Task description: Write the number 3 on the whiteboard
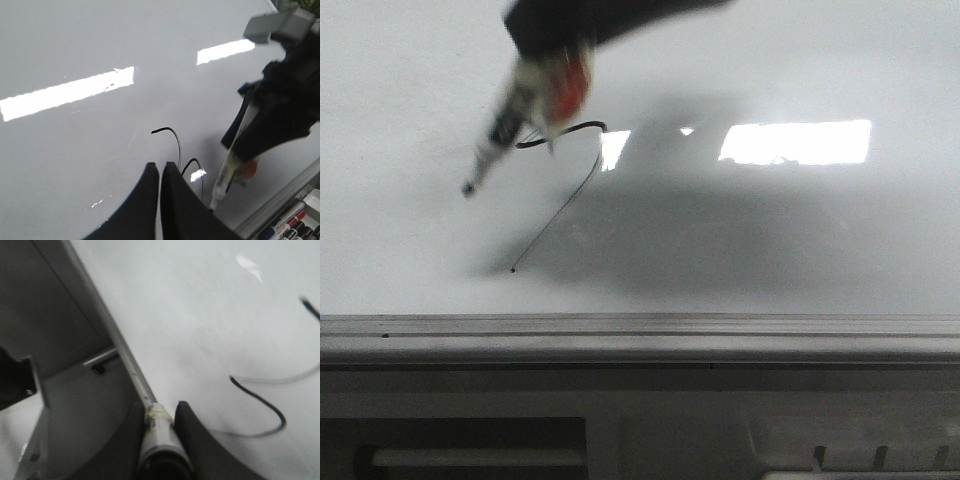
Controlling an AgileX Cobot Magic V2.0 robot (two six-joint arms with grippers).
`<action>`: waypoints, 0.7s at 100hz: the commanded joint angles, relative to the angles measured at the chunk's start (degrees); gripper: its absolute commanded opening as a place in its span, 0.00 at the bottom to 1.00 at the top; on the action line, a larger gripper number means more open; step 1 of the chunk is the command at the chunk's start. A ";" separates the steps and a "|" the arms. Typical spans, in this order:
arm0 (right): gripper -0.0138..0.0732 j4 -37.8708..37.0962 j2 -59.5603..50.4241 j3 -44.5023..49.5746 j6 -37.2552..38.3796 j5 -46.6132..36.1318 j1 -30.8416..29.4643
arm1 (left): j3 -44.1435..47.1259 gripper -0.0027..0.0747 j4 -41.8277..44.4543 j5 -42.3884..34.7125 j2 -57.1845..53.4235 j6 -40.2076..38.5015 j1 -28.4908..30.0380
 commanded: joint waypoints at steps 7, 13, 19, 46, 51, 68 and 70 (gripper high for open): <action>0.09 0.99 -7.82 -11.94 -4.73 9.03 0.56 | -1.62 0.07 -4.27 -3.01 1.24 -0.67 -0.12; 0.09 -1.25 -9.08 -15.42 -4.94 10.33 0.56 | -2.99 0.18 -4.77 -0.68 2.34 -0.01 -0.12; 0.09 -3.18 -9.75 -17.74 -4.94 12.07 0.56 | -5.98 0.32 -4.77 3.18 4.30 0.94 -0.12; 0.09 -4.80 -7.45 -20.08 -4.94 22.20 0.56 | -26.29 0.51 -7.41 29.38 19.41 7.89 -0.12; 0.09 -4.65 -6.91 -20.08 -4.94 22.77 0.78 | -29.73 0.51 -9.42 35.05 22.77 8.92 -0.12; 0.09 -4.26 -6.39 -20.08 -5.98 22.05 4.66 | -38.06 0.51 -13.24 47.34 32.22 9.31 -0.12; 0.09 -4.26 -6.39 -20.08 -6.08 21.79 5.39 | -38.51 0.51 -13.24 47.34 32.90 9.31 -0.12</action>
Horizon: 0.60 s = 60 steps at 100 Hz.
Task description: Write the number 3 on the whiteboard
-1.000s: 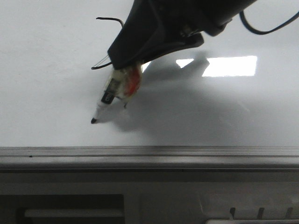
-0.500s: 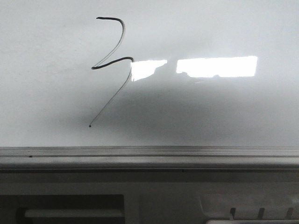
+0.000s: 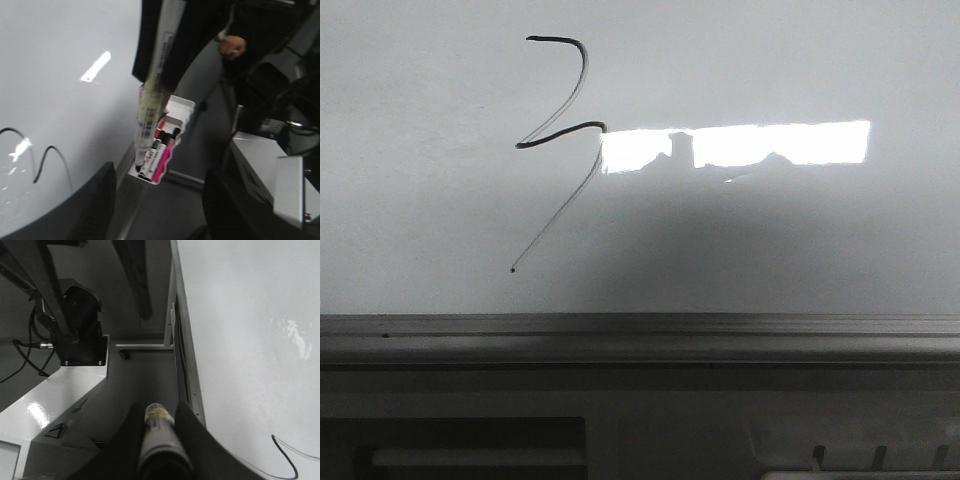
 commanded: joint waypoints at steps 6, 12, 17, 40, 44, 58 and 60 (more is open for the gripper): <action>0.09 2.31 -0.99 -1.91 -1.42 -3.65 3.84 | -5.10 0.51 -4.12 2.74 5.13 0.92 -0.27; 0.09 2.31 -0.99 -1.91 -1.42 -4.30 5.38 | -5.65 0.51 -4.12 2.74 6.38 1.13 -0.40; 0.09 2.31 -0.99 -1.91 -1.42 -4.89 6.00 | -5.63 0.51 -4.36 2.74 7.00 1.13 -0.40; 0.09 2.31 -0.99 -2.20 -1.42 -5.82 6.47 | -5.63 0.51 -4.29 2.74 7.69 1.01 -5.52; 0.09 2.31 -0.99 -2.24 -1.42 -5.82 6.47 | -5.63 0.51 -4.03 2.74 7.83 1.01 -6.80; 0.09 2.31 -0.99 -2.33 -2.01 -5.82 6.47 | -5.63 0.51 -0.51 2.74 8.05 -0.18 -10.24; 0.09 2.31 -0.99 -2.33 -2.01 -5.82 6.47 | -5.63 0.51 0.27 2.74 8.05 -0.99 -10.58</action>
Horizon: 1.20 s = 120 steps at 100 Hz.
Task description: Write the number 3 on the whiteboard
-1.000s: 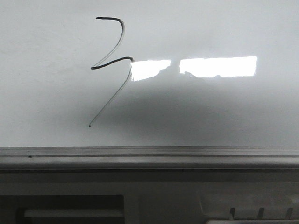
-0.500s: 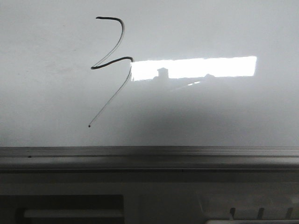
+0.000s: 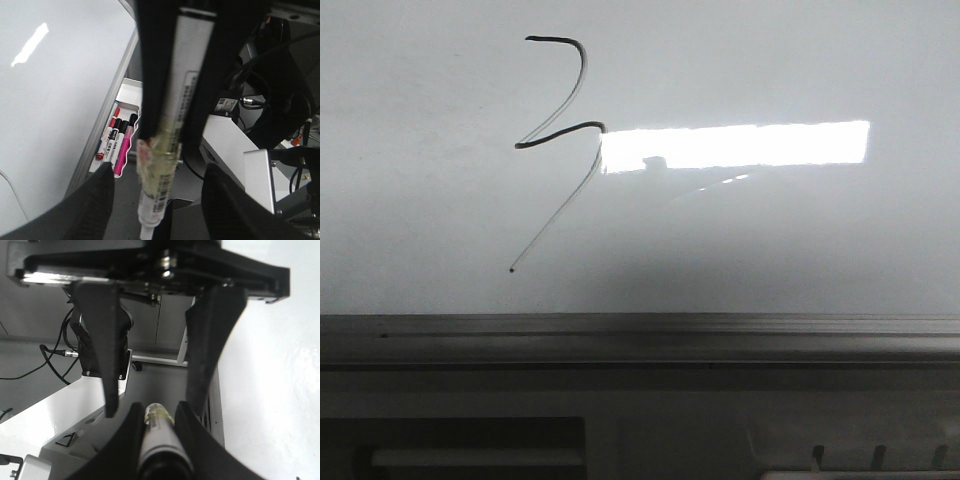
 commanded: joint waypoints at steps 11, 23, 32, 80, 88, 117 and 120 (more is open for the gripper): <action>0.09 2.31 -1.10 -1.95 -0.85 -3.09 -0.02 | -1.81 0.51 3.78 0.79 0.19 -5.62 -2.37; 0.09 2.31 -1.52 -1.95 -1.99 -3.09 -0.02 | -1.81 0.51 5.48 0.62 0.19 -6.13 -2.37; 0.09 2.44 -1.65 -1.95 -2.70 -3.19 -0.02 | -1.81 0.51 5.38 -0.67 0.40 -6.13 -2.37; 0.09 2.44 -1.74 -1.95 -2.80 -2.21 -0.02 | -1.81 0.38 2.56 -2.91 4.68 -6.13 -2.37; 0.09 2.44 -1.74 -1.95 -2.80 -2.21 -0.02 | -1.81 0.23 2.56 -3.15 4.68 -6.13 -2.37; 0.10 2.44 -1.74 -1.95 -2.80 -3.31 -0.02 | -1.81 0.01 2.49 -5.31 4.68 -5.90 -2.37; 0.13 2.44 -1.74 -1.95 -2.80 -3.55 -0.02 | -1.81 0.01 2.49 -5.58 4.68 -5.90 -2.37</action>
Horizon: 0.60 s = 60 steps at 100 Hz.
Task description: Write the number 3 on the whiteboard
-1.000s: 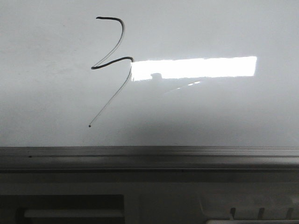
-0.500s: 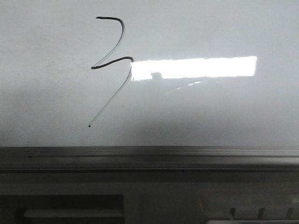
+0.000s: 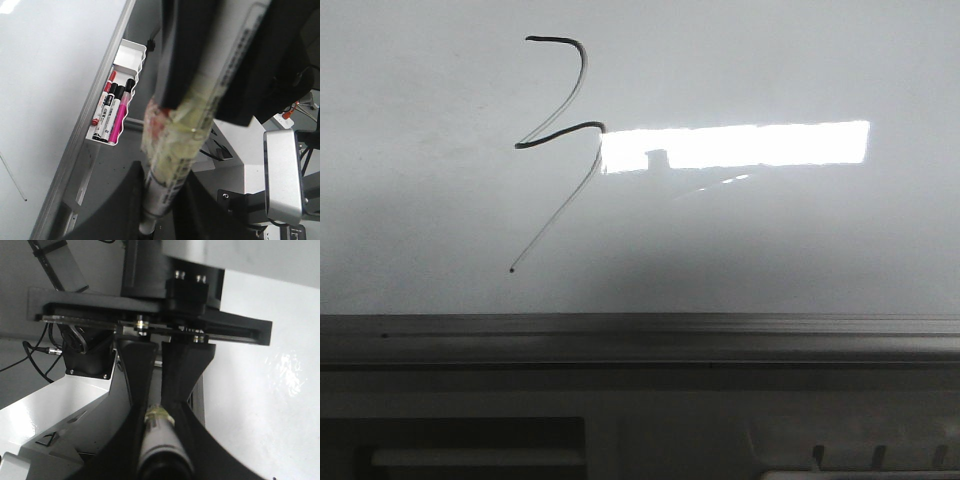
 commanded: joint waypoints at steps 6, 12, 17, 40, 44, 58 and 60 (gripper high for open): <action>0.26 3.53 -1.53 -1.95 -0.36 -2.28 0.08 | -1.81 0.01 -2.61 -6.87 -0.44 -1.38 -0.19; 0.45 3.53 -1.53 -1.95 -0.36 -2.37 -0.03 | -1.81 0.01 -2.76 -7.61 -0.44 -1.38 -0.19; 0.61 2.29 -1.99 -1.95 -0.36 -3.57 -0.15 | -1.81 0.01 -2.76 -8.39 -0.44 -1.38 -0.19; 0.78 -15.67 -10.00 -1.95 11.59 -13.41 -0.15 | 1.70 0.01 -2.55 -13.56 -2.27 -1.51 -0.08; 0.78 -19.55 -11.84 -1.95 13.94 -13.82 -0.15 | 3.27 0.01 -2.55 -16.30 -3.12 -2.24 -0.08; 0.71 -34.64 -17.59 -1.31 25.77 -12.17 -0.15 | 11.50 0.01 -2.55 -30.31 -6.23 -7.57 -0.08; 0.68 -36.85 -18.44 -0.88 27.73 -11.82 -0.15 | 13.01 0.01 -2.55 -32.70 -6.54 -8.37 -0.08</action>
